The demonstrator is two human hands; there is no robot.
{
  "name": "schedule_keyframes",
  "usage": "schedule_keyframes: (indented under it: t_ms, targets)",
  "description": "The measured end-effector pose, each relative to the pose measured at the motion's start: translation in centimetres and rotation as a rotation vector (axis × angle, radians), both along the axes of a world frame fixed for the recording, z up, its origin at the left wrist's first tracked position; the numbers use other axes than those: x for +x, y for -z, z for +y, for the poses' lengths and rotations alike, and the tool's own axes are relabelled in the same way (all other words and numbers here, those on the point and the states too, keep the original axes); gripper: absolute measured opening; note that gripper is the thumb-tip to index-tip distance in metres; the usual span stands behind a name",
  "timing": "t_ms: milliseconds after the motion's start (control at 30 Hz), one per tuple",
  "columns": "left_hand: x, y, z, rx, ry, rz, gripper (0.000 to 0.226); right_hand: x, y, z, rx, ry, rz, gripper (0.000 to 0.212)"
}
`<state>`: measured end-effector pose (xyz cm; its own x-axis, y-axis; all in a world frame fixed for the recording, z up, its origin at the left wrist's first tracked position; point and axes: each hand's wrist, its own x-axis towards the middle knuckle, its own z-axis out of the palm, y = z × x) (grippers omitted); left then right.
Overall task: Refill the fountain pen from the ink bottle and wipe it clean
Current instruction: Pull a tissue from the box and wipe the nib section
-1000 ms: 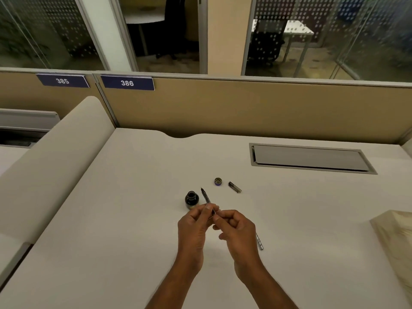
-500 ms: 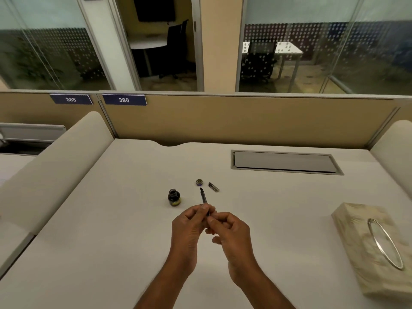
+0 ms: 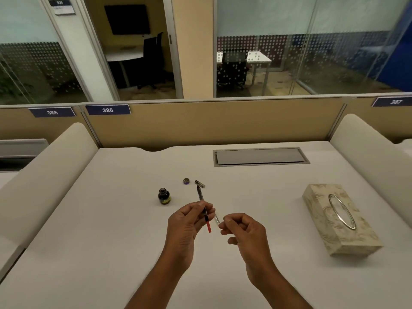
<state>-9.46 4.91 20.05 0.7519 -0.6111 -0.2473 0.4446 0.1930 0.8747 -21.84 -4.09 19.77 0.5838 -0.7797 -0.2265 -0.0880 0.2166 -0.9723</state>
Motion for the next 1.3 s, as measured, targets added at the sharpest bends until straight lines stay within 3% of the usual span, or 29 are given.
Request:
schedule_keyframes:
  t_ms: [333, 600, 900, 1167, 1300]
  targets:
    - [-4.2, 0.0, -1.8, -0.024, 0.075, 0.025, 0.018, -5.2, -0.3, -1.3, -0.009, 0.159, -0.038, 0.009]
    - [-9.1, 0.9, -8.0, 0.016, 0.093, -0.012, 0.019, -10.3, 1.5, -8.1, -0.097, 0.247, -0.019, 0.011]
    - [-16.4, 5.3, -17.6, 0.082, 0.157, -0.071, 0.028, -17.8, 5.9, -20.4, -0.468, 0.36, 0.201, 0.016]
    - [-20.1, 8.1, -25.0, 0.042, 0.204, 0.104, 0.025, -20.6, 9.3, -27.6, -0.718, 0.396, 0.404, 0.01]
    - [-20.6, 9.2, -26.9, 0.18, 0.279, -0.064, 0.024, -20.3, 10.5, -29.0, -0.85, 0.357, 0.462, 0.018]
